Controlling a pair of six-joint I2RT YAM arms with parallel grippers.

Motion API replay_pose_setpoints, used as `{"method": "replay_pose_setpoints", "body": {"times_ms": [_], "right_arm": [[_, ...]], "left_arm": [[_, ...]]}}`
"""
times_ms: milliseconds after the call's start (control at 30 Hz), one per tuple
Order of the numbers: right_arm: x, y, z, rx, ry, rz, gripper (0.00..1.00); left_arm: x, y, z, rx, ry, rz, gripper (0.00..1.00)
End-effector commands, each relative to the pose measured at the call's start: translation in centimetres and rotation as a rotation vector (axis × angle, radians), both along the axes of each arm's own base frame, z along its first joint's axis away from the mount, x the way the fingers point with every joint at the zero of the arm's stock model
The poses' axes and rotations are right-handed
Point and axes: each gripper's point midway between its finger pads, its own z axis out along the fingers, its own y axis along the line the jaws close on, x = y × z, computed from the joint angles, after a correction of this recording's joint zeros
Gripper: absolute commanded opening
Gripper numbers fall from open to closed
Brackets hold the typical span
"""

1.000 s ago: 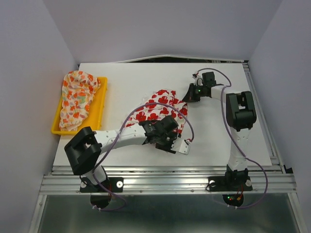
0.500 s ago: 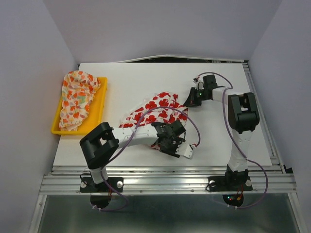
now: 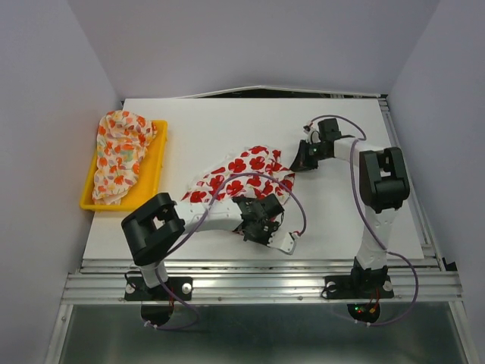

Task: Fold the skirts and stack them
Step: Flatten the skirt out

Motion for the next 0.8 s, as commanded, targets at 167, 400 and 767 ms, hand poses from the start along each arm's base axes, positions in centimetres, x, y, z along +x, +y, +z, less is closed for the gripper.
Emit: {"method": "replay_pose_setpoints", "body": {"times_ms": [167,400,767], "right_arm": [[-0.8,-2.4,3.7,-0.059,-0.083,-0.058,0.01],[0.2,-7.6,7.5,0.015,-0.144,-0.152,0.01],[-4.1,-3.2,4.0,0.105,0.109,0.034,0.62]], "left_arm": [[-1.7,-0.1,1.5,-0.124,0.051,0.042,0.0],[-2.1,2.0,8.6,-0.3,-0.039,0.038,0.0],[-3.4,5.0,5.1,-0.226,-0.036,-0.019,0.0]]}}
